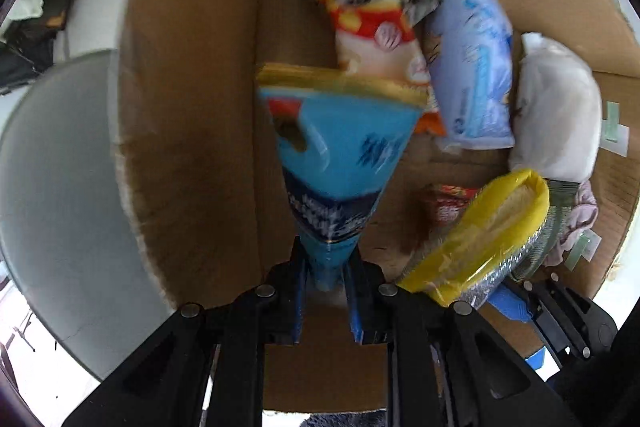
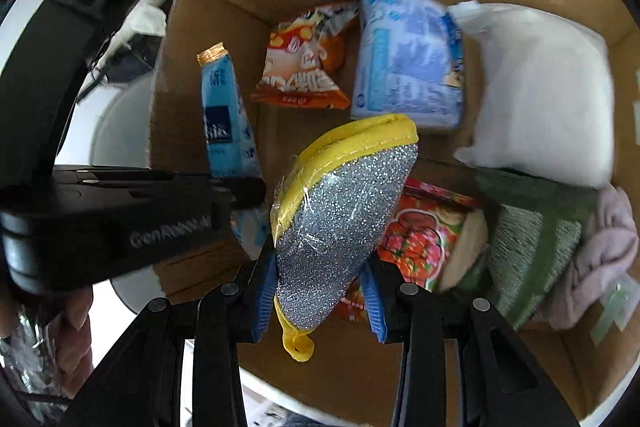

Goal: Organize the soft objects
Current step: 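Carry the scrubber and tube into the box and open both tools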

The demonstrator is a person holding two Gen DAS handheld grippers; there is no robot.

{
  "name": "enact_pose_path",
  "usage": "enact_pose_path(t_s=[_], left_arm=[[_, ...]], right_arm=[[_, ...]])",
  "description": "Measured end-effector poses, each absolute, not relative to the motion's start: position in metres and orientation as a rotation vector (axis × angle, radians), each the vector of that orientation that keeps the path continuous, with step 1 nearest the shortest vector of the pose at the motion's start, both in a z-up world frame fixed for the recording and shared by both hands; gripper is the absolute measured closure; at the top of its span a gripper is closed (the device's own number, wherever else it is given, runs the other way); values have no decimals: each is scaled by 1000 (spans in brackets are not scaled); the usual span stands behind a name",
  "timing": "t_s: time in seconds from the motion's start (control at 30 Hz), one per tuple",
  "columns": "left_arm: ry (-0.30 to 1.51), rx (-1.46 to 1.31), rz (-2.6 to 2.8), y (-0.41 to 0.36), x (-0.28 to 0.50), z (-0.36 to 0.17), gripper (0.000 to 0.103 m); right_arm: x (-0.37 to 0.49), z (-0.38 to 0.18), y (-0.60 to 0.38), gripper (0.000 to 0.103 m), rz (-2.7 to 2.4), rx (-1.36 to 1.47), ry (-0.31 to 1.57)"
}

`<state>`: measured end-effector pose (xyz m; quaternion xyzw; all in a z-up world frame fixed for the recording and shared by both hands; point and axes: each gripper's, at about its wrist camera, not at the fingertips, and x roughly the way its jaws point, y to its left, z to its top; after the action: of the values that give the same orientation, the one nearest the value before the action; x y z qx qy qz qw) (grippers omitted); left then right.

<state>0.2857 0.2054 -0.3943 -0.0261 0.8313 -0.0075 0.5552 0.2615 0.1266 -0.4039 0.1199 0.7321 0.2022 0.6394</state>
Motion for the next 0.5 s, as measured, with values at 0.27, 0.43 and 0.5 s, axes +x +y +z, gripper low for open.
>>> enact_pose_path(t_s=[0.27,0.43,0.5], left_arm=[[1962,-87,-45,200,279,-387,75],[1915,-99,-52,195,272,-367,53],[1882,-105,-61,193,266,-352,41]], right_arm=[[262,-415,144,35,453,192,1691],[262,-403,137,24,443,169,1676],[260,-395,133,24,423,153,1672]])
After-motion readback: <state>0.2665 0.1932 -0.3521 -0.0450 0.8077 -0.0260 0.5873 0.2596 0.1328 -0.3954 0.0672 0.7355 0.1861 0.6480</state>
